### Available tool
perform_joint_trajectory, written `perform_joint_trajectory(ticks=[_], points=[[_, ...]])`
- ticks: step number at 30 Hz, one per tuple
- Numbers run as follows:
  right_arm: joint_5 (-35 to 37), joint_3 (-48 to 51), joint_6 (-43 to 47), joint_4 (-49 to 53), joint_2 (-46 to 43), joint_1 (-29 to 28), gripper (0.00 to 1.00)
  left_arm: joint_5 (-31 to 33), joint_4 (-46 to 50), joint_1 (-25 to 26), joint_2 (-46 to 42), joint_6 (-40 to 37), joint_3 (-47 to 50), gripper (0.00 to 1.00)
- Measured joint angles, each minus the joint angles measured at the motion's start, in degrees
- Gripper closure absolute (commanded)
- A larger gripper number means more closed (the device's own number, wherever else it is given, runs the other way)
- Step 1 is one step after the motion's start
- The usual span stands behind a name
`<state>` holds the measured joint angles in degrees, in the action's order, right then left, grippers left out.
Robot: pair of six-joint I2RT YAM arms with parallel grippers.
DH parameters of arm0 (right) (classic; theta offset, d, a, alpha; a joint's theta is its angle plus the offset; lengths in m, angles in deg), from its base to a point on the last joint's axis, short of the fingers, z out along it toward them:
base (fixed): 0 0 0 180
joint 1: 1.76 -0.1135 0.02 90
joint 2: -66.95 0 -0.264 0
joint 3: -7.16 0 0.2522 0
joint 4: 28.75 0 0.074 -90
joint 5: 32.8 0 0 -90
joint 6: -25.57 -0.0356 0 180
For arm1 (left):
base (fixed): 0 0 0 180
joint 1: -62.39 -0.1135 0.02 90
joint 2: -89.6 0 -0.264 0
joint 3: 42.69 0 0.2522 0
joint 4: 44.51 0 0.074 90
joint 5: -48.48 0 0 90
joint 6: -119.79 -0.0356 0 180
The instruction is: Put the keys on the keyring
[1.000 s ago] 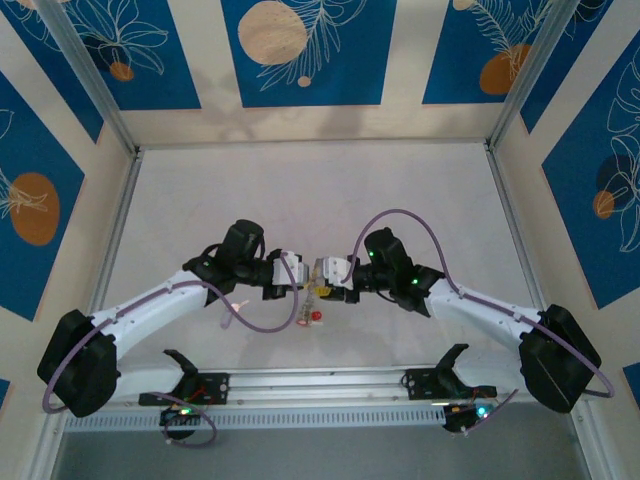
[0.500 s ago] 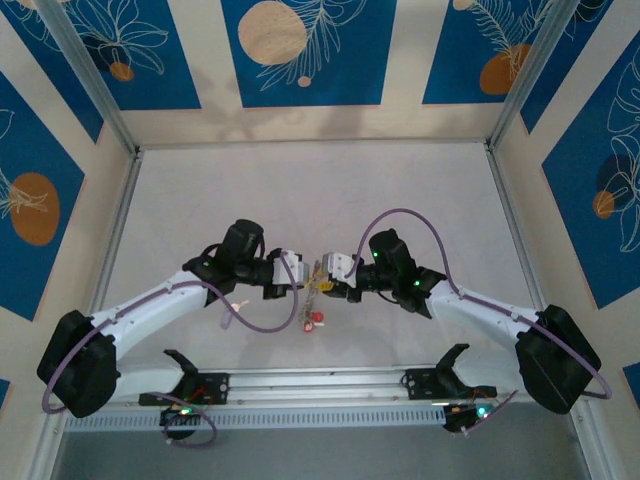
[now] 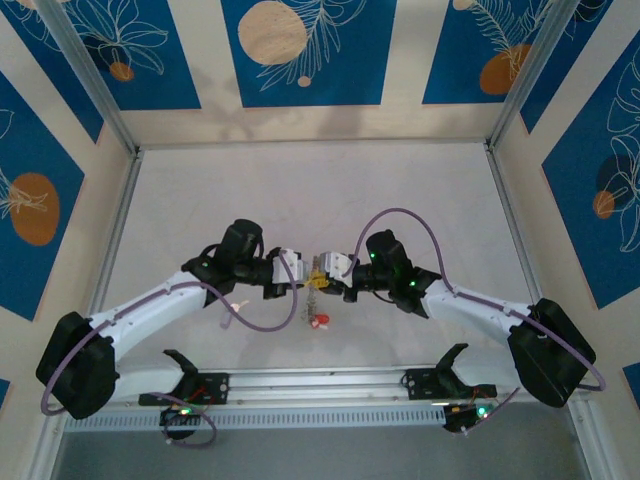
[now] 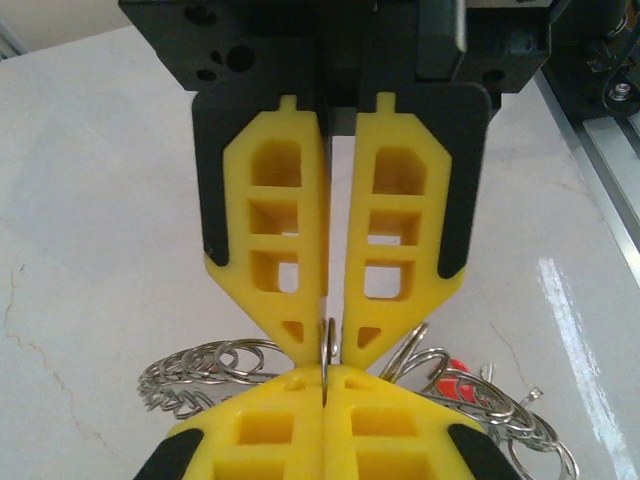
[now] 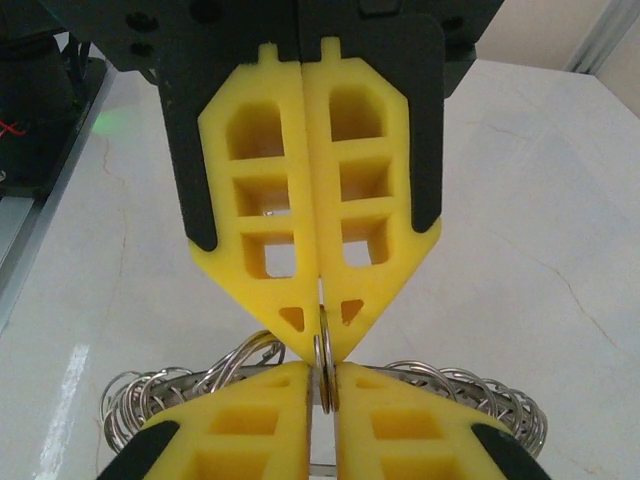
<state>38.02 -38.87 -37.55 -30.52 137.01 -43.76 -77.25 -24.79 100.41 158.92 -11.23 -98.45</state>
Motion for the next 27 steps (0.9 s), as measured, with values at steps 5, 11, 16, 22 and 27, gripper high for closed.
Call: perform_joint_trajectory(ticks=[5,11,16,22,27], points=[[-0.11,0.92,-0.04,-1.29,-0.37,0.0,0.99,-0.07,-0.17,0.0,-0.2,0.2,0.28,1.0],[1.01,1.77,0.9,-1.01,-2.23,-0.07,1.0,0.39,-1.38,0.15,-0.74,1.92,0.37,0.69],[2.8,1.9,4.2,2.36,-4.39,-0.79,1.0,0.74,-1.99,0.15,-2.62,2.12,0.42,0.68],[8.96,0.74,10.16,7.91,-5.14,-4.09,1.0,1.22,-2.49,0.15,-5.44,3.21,1.73,0.68],[13.05,-3.41,14.08,14.86,-4.94,-5.99,1.0,2.1,-2.49,0.15,-6.34,3.45,3.76,0.69]])
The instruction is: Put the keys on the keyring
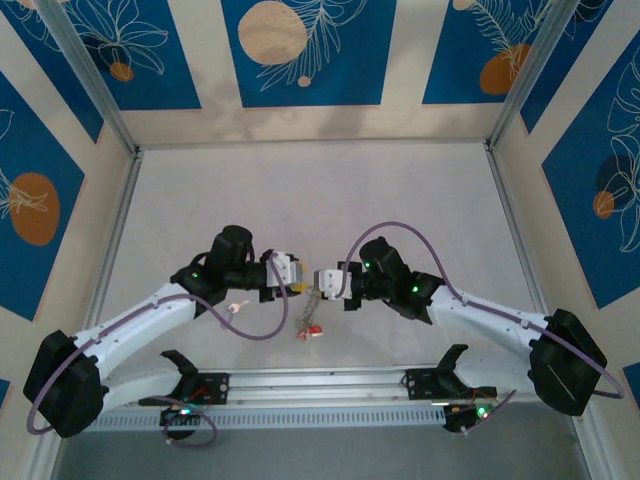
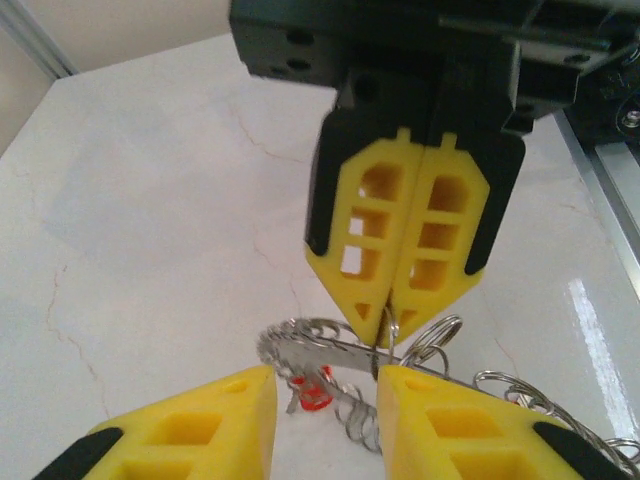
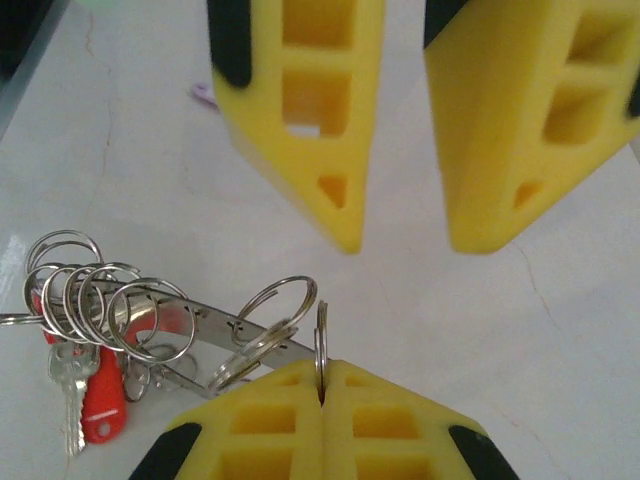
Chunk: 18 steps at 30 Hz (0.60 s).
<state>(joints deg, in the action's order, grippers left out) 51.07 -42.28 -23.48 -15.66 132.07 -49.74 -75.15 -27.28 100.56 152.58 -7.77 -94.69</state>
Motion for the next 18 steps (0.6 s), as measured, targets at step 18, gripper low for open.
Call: perform_joint_trajectory(ticks=[18], points=[[0.74,-2.84,-1.14,3.06,1.11,0.24,1.0,-1.64,0.04,0.74,1.31,0.22,0.48,0.71]])
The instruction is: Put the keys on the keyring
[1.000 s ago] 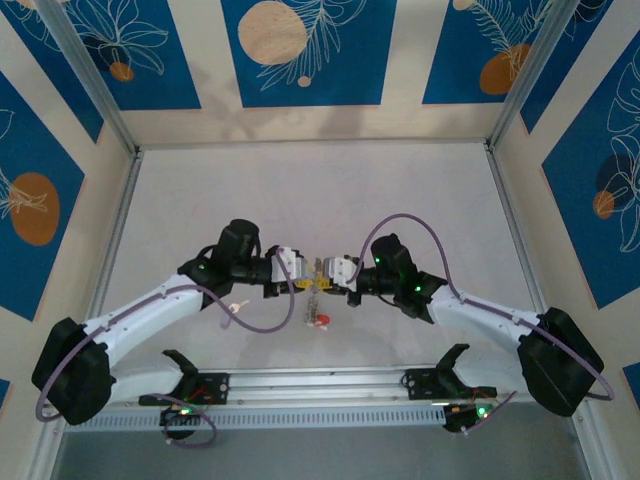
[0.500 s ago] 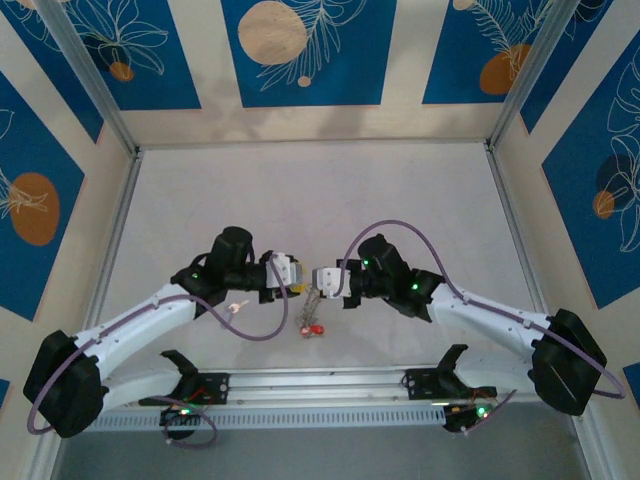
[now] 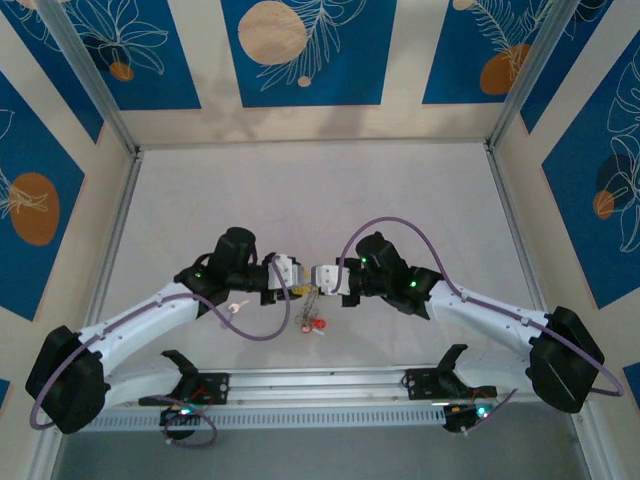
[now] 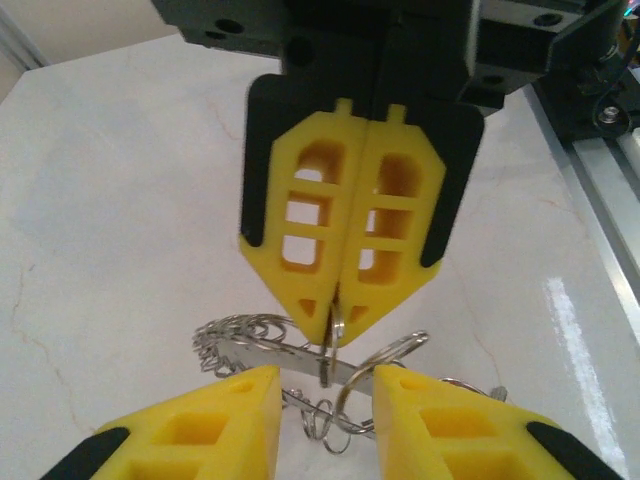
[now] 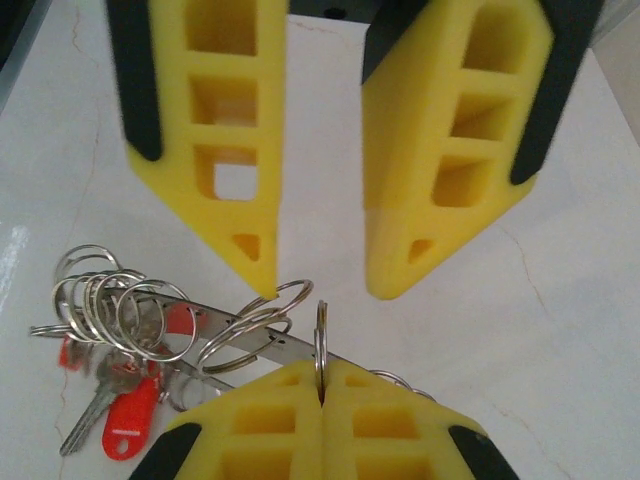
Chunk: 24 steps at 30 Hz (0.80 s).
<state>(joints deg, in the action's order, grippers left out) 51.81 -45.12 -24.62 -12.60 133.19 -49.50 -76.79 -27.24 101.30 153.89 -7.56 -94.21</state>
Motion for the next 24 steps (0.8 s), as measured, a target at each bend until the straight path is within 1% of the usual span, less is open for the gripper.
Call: perform_joint_trajectory(ticks=[10,20,24], points=[[-0.85,0.02,-3.21,-2.25,-0.07,2.38,1.0,-0.74,1.11,1.18,-3.26,3.26,1.97,0.71],[-1.6,0.46,-4.5,-4.61,-0.22,3.58,1.0,-1.29,1.92,2.91,-3.48,4.68,2.47,0.71],[-2.86,1.73,-4.63,-5.2,-1.11,3.89,1.0,0.07,2.36,2.97,-5.66,4.9,2.47,0.7]])
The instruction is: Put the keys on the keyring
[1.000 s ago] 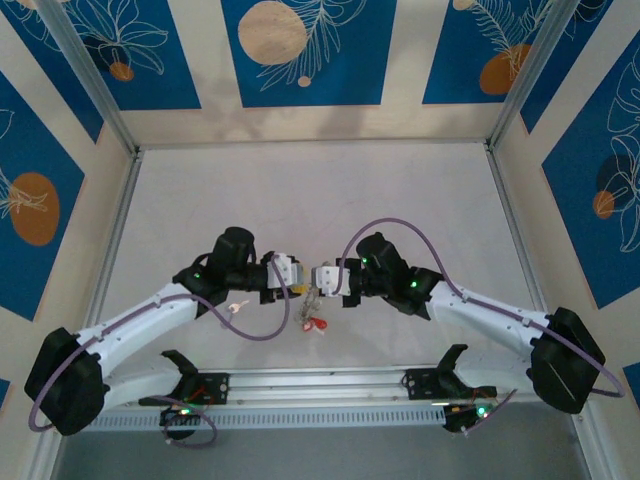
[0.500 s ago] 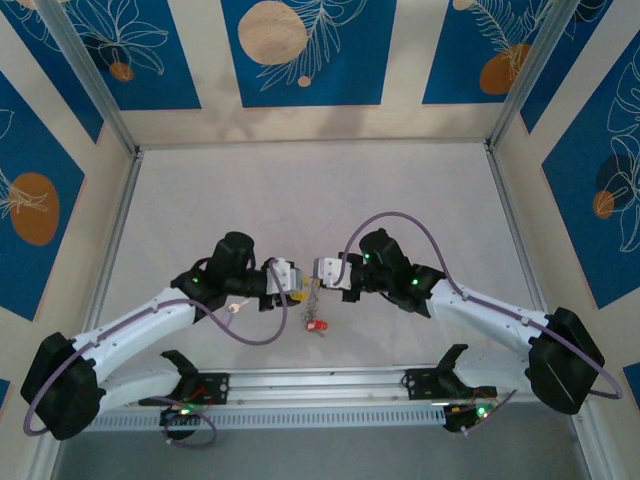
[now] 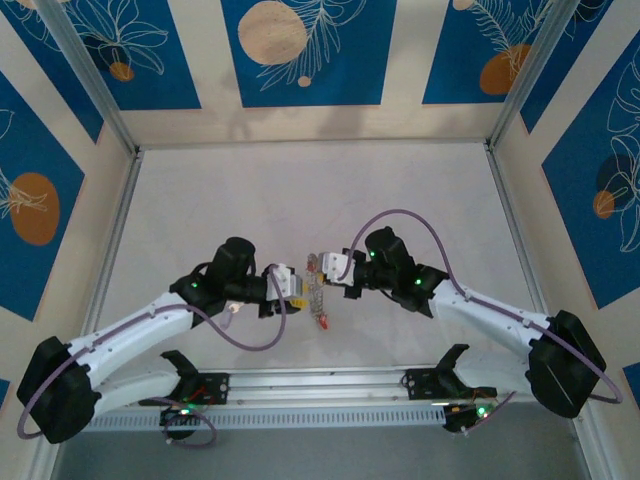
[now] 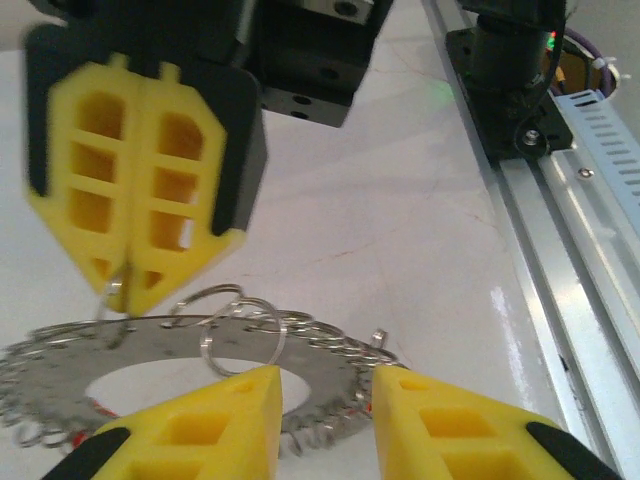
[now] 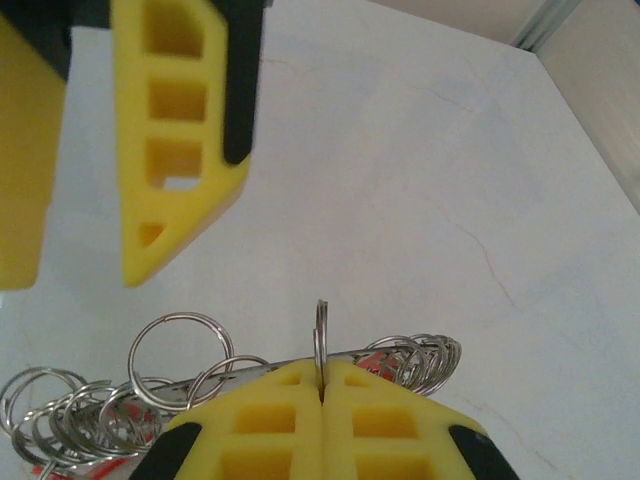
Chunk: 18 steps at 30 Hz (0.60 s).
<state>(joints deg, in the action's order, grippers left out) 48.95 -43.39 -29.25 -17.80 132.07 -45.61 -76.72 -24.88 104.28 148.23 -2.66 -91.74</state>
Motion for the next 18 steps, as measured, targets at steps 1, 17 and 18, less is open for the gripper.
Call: perform_joint_trajectory(ticks=[1,17,18], points=[[-0.35,0.26,0.0,-0.15,-0.13,0.02,1.0,0.66,0.15,0.02,-1.03,0.02,0.02,0.69],[-6.4,0.96,-0.04,-3.06,-0.57,0.11,1.0,10.27,-3.98,0.04,-1.14,-0.66,0.52,0.67],[-6.86,0.96,-0.07,-3.34,-0.57,0.13,1.0,10.25,-4.37,0.04,-0.42,-0.66,0.52,0.67]])
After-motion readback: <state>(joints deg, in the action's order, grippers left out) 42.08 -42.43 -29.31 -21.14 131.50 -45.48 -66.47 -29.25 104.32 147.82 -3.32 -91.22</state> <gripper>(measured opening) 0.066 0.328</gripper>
